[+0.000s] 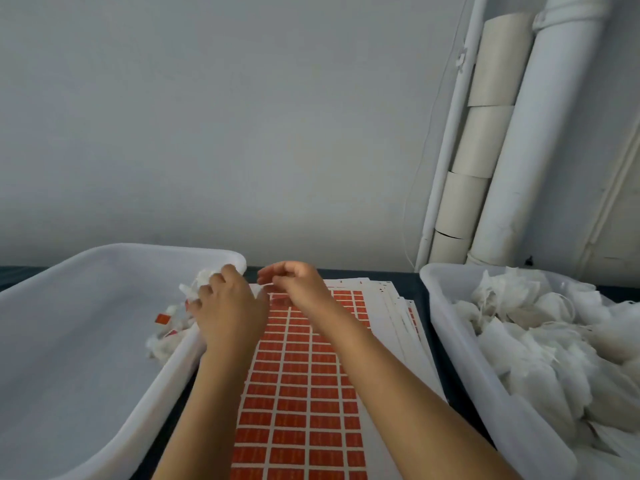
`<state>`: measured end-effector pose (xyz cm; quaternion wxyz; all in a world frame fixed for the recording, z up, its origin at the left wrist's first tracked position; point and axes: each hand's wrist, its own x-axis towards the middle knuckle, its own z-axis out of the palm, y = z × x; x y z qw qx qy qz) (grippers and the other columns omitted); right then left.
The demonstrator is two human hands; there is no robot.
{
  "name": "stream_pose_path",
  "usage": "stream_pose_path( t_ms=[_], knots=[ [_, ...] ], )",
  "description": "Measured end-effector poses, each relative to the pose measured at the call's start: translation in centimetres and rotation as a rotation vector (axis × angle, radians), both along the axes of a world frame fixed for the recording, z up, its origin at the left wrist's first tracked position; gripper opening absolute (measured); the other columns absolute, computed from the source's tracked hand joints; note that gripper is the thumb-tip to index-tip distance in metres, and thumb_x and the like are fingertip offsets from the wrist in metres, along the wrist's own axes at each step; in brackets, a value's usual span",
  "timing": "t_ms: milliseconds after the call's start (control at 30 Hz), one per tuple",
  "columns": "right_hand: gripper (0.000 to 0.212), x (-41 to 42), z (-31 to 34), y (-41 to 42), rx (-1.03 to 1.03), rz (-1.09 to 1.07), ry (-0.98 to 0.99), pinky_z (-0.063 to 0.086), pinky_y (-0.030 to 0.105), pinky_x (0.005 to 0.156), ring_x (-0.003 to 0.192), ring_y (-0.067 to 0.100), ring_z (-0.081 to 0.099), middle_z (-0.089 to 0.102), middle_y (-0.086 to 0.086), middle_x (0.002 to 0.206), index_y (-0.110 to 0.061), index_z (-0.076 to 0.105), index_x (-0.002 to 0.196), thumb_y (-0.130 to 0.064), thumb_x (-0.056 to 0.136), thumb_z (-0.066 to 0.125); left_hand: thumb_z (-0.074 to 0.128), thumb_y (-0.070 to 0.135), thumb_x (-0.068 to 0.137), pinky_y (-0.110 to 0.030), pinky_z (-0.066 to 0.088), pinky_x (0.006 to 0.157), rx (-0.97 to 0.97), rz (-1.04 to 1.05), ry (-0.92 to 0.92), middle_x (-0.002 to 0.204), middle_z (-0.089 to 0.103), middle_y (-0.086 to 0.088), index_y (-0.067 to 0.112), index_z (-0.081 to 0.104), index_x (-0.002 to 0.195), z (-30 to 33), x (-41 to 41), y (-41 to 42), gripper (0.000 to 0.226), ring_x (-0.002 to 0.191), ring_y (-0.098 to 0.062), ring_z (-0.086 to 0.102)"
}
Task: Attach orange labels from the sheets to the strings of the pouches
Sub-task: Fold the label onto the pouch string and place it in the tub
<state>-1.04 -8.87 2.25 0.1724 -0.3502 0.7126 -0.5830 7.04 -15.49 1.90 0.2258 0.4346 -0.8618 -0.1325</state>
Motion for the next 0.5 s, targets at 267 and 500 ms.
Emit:
stream_pose_path(
  t_ms=[267,500],
  knots=[
    [0.027,-6.8,3.5,9.3,0.138,-0.456,0.054,0.054,0.028,0.068,0.08,0.018,0.063,0.066,0.004,0.083,-0.013,0.064,0.079,-0.005,0.092,0.042,0.06,0.021,0.09,-0.028,0.049,0.085,0.111,-0.466,0.223,0.122,0.059,0.002,0.023,0.051,0.12,-0.8,-7.4,8.2,0.031,0.103,-0.015,0.057],
    [0.023,-13.6,1.6,16.3,0.363,-0.85,-0.023,0.053,0.039,0.082,0.091,0.028,0.064,0.067,0.015,0.104,-0.003,0.063,0.105,-0.011,0.084,0.056,0.056,0.029,0.093,-0.03,0.048,0.088,0.164,-0.871,0.182,0.117,0.062,-0.002,0.021,0.06,0.117,-1.6,-13.2,14.9,0.025,0.108,-0.021,0.056]
  ],
)
